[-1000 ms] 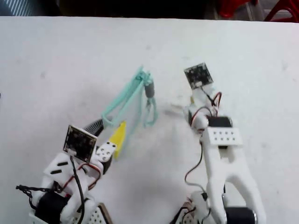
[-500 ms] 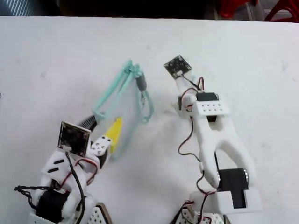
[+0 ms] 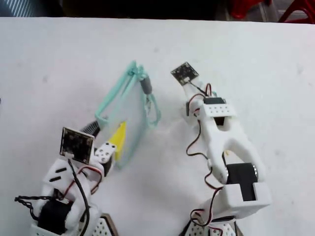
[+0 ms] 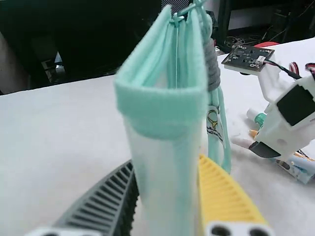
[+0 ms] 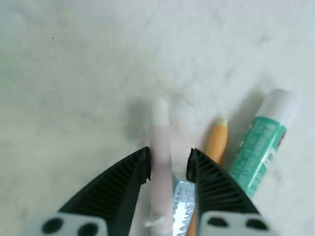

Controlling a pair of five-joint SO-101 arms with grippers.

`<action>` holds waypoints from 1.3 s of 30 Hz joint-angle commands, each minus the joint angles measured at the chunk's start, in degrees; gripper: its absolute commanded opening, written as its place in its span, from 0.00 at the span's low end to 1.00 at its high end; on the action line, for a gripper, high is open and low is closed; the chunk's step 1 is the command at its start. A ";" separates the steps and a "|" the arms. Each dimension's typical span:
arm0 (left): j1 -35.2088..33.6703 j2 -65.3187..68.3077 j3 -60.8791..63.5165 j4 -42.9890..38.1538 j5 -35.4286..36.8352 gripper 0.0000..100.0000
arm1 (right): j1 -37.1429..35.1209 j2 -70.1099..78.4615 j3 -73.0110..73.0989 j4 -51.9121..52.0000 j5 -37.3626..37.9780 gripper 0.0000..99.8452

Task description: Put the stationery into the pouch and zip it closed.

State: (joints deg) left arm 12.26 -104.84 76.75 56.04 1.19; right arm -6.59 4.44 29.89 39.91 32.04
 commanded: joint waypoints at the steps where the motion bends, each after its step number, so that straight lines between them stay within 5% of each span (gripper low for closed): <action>1: -0.40 0.13 -0.09 -1.32 0.44 0.18 | -0.04 -0.31 -2.64 -0.84 0.44 0.12; 32: -0.57 0.13 -0.18 -1.32 0.35 0.18 | -8.40 0.13 -2.37 8.57 -7.21 0.12; 39: -0.57 0.13 -0.18 -1.32 0.35 0.18 | -5.05 3.47 -2.81 6.29 -6.95 0.03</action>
State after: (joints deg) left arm 12.26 -104.84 76.84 56.04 1.19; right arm -12.92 7.25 29.10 47.21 25.19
